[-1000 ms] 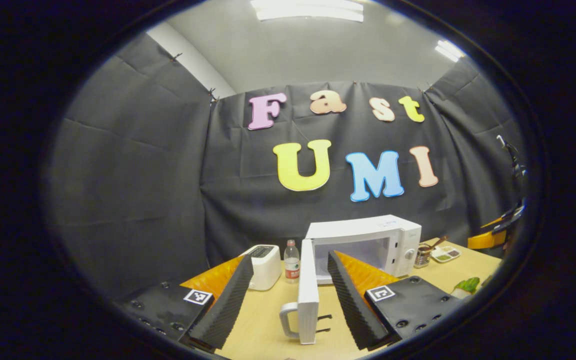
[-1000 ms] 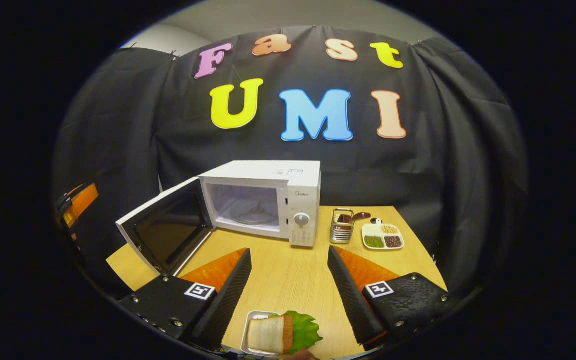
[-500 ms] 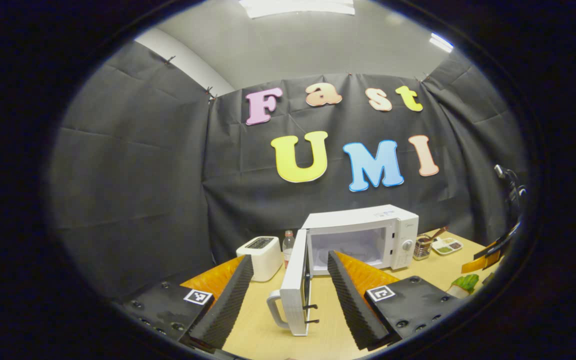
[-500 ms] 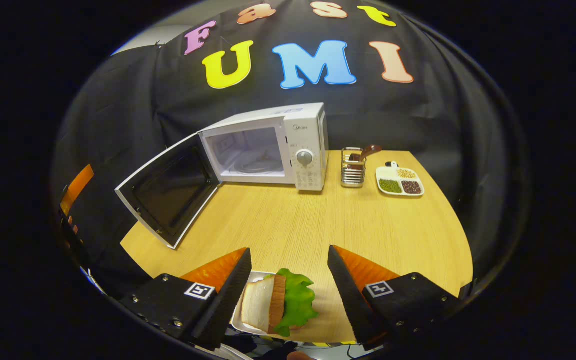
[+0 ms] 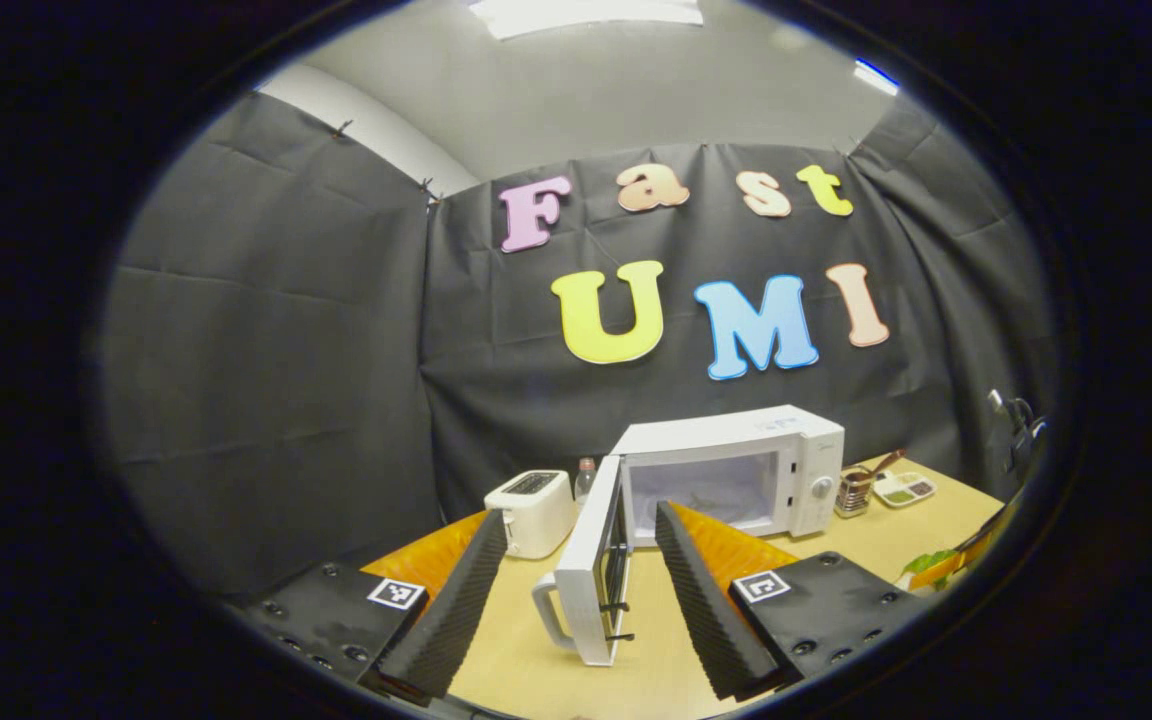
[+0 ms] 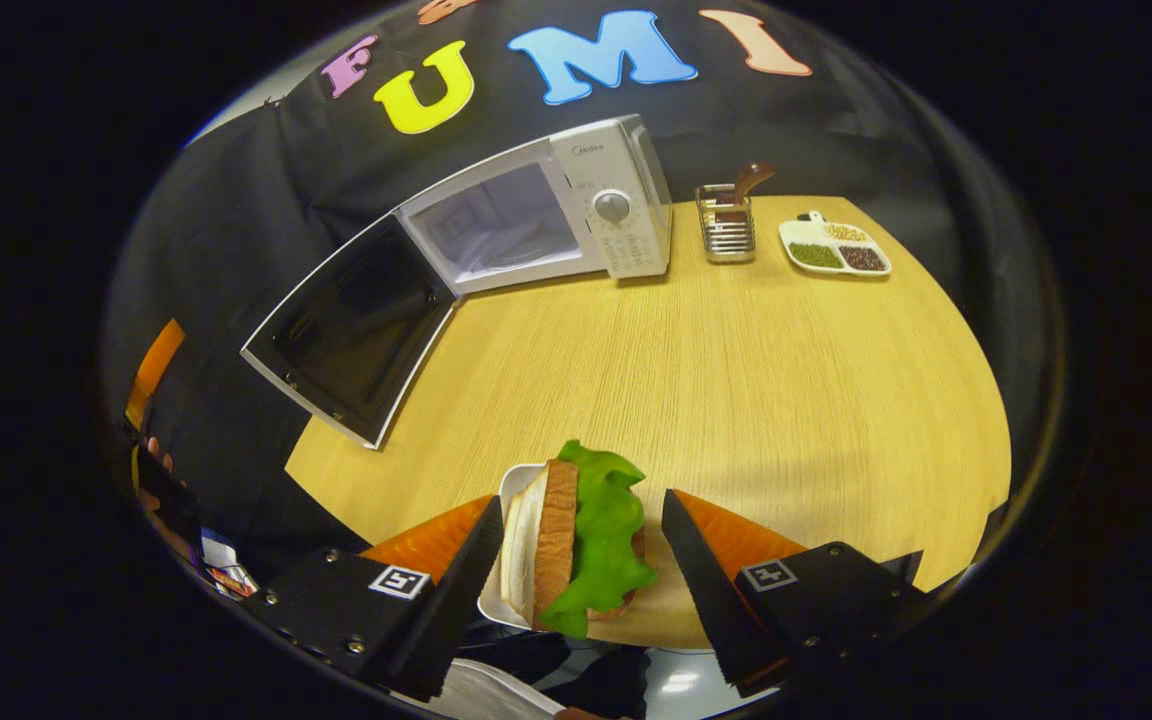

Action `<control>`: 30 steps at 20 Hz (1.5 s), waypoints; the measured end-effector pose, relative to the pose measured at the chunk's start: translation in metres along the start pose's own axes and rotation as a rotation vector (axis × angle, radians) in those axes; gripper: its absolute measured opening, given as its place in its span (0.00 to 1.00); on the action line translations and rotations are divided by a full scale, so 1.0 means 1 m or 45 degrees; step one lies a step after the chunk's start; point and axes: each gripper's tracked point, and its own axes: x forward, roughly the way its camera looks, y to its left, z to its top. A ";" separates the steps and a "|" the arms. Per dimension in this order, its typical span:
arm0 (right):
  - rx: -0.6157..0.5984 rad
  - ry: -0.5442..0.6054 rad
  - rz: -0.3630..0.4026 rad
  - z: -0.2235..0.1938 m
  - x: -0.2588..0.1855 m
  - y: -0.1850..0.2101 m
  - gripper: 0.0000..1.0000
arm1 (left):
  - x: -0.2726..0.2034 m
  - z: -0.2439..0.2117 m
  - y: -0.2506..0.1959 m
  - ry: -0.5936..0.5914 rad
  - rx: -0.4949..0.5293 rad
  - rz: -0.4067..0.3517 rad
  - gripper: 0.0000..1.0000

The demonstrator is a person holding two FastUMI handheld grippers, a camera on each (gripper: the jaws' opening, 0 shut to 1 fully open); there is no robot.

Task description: Open the microwave oven with the left hand, put the food in, and close the microwave oven.

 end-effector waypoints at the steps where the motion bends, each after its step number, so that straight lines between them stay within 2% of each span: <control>1: 0.023 0.031 0.013 -0.005 0.002 0.000 0.97 | -0.001 0.002 -0.002 -0.006 -0.002 0.004 0.98; 3: 0.095 0.089 0.070 -0.016 0.003 0.006 0.96 | -0.006 0.005 -0.004 -0.010 -0.001 0.016 0.98; 4: 0.147 0.107 0.088 -0.018 0.006 0.006 0.89 | -0.008 0.005 -0.006 -0.012 0.001 0.022 0.98; 5: 0.215 0.129 0.120 -0.018 0.006 0.008 0.71 | -0.011 0.006 -0.007 -0.013 0.002 0.028 0.98; 6: 0.270 0.151 0.161 -0.021 0.004 0.012 0.58 | -0.015 0.005 -0.008 -0.013 0.003 0.035 0.98; 7: 0.328 0.146 0.175 -0.019 -0.006 0.009 0.58 | -0.018 0.006 -0.008 -0.011 0.003 0.041 0.98; 8: 0.380 0.178 0.198 -0.021 0.004 0.010 0.38 | -0.020 0.002 -0.009 -0.006 0.002 0.048 0.98; 11: 0.423 0.201 0.243 -0.019 -0.004 0.015 0.37 | -0.025 0.005 -0.010 -0.002 -0.012 0.055 0.98; 14: 0.393 0.109 0.231 0.002 -0.010 0.020 0.37 | -0.021 0.010 -0.008 -0.016 -0.002 0.043 0.98; 19: 0.336 -0.031 0.253 0.047 -0.012 0.052 0.37 | 0.006 0.018 -0.004 -0.043 -0.041 0.003 0.98; 24: 0.318 -0.179 0.259 0.100 0.008 0.094 0.37 | 0.054 0.028 0.009 -0.082 -0.061 -0.057 0.98; 30: 0.375 -0.305 0.229 0.150 0.047 0.130 0.37 | 0.098 0.025 0.050 -0.085 -0.068 -0.072 0.98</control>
